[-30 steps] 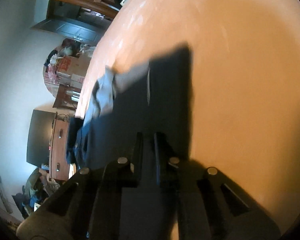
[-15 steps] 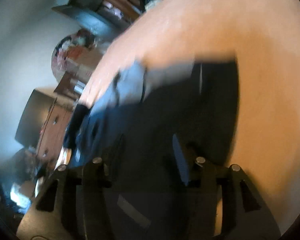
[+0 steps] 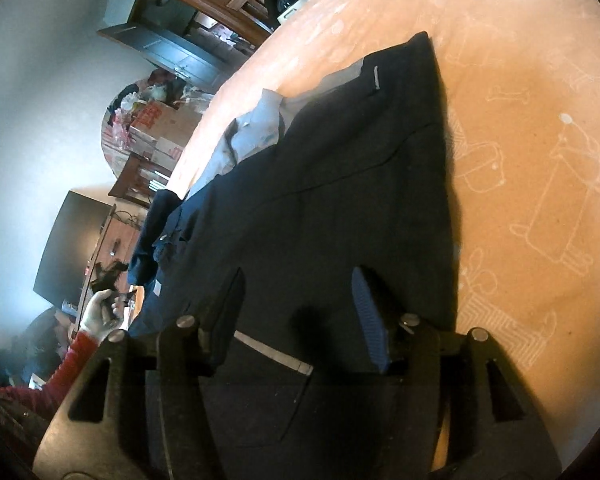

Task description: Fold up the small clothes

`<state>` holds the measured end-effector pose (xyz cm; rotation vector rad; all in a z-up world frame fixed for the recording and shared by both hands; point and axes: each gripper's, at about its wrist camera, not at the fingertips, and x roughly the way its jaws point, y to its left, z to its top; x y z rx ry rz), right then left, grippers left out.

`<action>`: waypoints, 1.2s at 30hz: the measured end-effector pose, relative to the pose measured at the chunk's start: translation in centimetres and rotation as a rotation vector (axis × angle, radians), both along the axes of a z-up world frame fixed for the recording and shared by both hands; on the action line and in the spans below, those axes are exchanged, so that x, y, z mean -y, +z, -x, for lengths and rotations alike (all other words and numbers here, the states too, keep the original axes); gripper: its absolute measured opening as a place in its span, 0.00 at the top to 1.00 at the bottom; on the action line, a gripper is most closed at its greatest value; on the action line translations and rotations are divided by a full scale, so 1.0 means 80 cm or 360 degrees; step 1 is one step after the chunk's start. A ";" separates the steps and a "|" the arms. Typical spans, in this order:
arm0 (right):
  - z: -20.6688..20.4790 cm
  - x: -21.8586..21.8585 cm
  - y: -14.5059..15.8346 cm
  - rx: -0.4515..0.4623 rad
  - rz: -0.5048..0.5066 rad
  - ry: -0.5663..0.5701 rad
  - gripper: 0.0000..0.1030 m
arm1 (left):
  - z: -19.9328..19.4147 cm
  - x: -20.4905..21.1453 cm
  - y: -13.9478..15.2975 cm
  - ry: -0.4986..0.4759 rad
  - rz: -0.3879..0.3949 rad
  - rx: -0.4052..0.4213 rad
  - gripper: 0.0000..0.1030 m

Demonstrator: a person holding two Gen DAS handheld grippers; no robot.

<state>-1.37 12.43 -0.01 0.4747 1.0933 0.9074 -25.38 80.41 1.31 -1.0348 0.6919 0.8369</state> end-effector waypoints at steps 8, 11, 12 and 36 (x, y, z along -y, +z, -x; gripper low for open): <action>0.002 0.001 0.001 0.0034 0.0010 -0.0029 0.48 | -0.065 -0.027 0.010 -0.0185 -0.0150 -0.0069 0.97; 0.002 0.003 0.000 0.0035 0.0000 -0.0038 0.48 | -0.087 0.019 0.062 -0.0354 -0.0252 0.0245 0.99; 0.002 0.004 0.000 0.0030 -0.0012 -0.0041 0.48 | -0.101 0.052 0.089 -0.0480 -0.0296 0.0360 0.99; -0.024 -0.095 0.035 -0.0079 0.0148 0.0150 0.30 | -0.052 0.251 0.087 -0.1044 -0.0338 0.0404 0.56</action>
